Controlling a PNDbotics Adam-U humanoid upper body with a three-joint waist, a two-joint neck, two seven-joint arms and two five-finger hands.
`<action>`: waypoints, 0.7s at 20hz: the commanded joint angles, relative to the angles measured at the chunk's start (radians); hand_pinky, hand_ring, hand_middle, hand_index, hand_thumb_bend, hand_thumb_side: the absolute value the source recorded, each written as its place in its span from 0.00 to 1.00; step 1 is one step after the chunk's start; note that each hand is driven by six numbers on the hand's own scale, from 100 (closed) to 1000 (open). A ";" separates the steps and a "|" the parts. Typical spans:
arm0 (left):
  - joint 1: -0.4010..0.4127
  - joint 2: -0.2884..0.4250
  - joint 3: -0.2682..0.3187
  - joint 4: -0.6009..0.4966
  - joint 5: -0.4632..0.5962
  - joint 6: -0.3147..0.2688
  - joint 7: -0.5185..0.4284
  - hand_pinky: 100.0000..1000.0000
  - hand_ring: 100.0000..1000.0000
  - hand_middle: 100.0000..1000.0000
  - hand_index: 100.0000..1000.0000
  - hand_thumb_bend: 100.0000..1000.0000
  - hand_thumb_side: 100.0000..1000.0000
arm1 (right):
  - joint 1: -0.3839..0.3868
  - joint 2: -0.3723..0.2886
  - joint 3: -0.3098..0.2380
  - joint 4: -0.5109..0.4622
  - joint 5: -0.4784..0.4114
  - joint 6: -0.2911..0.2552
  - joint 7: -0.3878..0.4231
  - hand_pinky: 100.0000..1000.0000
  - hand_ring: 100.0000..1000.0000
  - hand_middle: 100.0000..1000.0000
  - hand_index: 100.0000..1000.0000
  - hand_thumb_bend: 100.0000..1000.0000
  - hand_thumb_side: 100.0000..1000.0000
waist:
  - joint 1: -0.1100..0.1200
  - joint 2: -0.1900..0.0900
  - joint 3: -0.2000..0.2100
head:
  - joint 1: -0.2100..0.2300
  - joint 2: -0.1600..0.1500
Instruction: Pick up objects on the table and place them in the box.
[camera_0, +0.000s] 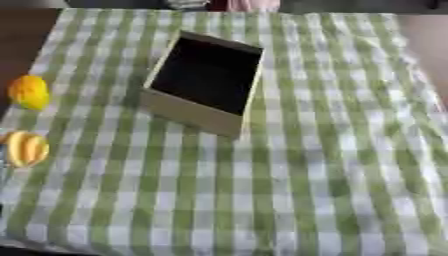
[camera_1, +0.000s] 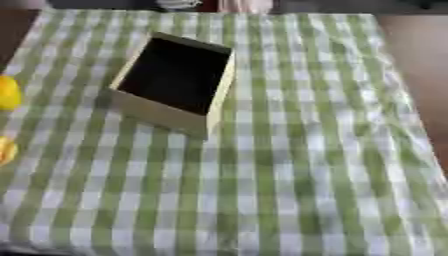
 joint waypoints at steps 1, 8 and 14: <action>0.032 0.122 0.017 -0.015 -0.061 0.097 -0.052 0.60 0.63 0.59 0.82 0.18 0.65 | -0.004 -0.026 -0.003 -0.020 0.002 -0.004 0.000 0.90 0.81 0.69 0.88 0.00 0.57 | 0.005 -0.015 0.003 | -0.008 0.005; 0.181 0.371 0.025 -0.015 -0.150 0.283 -0.220 0.64 0.66 0.63 0.85 0.20 0.66 | 0.003 -0.041 -0.002 -0.020 0.009 -0.002 0.000 0.90 0.81 0.69 0.88 0.00 0.57 | 0.020 -0.015 0.019 | -0.029 0.005; 0.253 0.535 0.030 -0.003 -0.322 0.434 -0.531 0.71 0.74 0.69 0.89 0.36 0.45 | 0.010 -0.052 -0.005 -0.020 0.014 -0.002 -0.004 0.90 0.81 0.68 0.88 0.00 0.57 | 0.028 -0.018 0.034 | -0.048 0.005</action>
